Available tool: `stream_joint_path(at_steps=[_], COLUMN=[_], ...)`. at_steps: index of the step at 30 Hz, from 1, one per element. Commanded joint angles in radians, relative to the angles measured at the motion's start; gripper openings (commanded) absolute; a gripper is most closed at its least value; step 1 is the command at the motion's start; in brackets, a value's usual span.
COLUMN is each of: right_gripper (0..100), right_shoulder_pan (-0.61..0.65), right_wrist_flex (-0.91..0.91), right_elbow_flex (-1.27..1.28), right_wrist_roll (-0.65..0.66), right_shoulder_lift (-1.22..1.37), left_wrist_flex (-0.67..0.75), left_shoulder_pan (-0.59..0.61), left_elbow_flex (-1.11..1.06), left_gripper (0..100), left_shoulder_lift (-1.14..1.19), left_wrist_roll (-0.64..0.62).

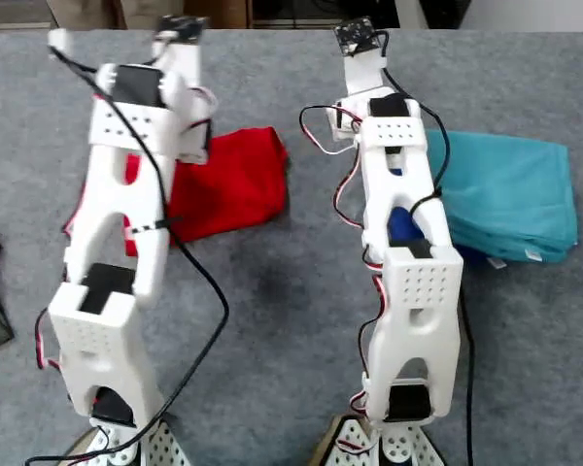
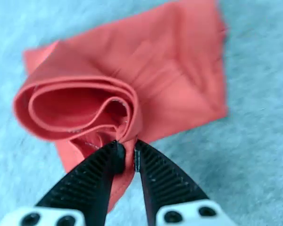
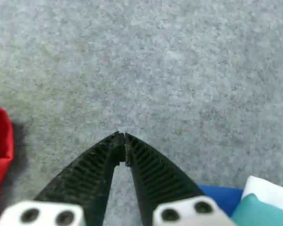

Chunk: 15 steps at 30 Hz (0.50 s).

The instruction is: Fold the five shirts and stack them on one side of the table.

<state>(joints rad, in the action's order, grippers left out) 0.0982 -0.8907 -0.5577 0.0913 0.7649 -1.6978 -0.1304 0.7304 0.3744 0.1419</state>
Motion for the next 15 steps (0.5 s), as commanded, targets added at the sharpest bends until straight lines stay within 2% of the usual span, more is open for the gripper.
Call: stream_joint_path(at_steps=[1, 5, 15], right_gripper=[0.5, 0.5, 0.5], right_shoulder_pan=[-0.010, -0.010, -0.010], right_wrist_flex=[0.021, 0.021, 0.021], right_elbow_flex=[-0.012, -0.010, -0.010], right_wrist_roll=[-0.009, -0.009, -0.009], right_shoulder_lift=[-0.002, -0.002, -0.001], left_wrist_flex=[0.077, 0.150, 0.313], left_shoulder_pan=[-0.071, -0.117, -0.123], left_elbow_flex=[0.008, 0.008, 0.008], left_gripper=[2, 2, 2], left_shoulder_lift=[0.008, 0.065, 0.186], left_wrist_roll=[-0.011, -0.051, -0.212])
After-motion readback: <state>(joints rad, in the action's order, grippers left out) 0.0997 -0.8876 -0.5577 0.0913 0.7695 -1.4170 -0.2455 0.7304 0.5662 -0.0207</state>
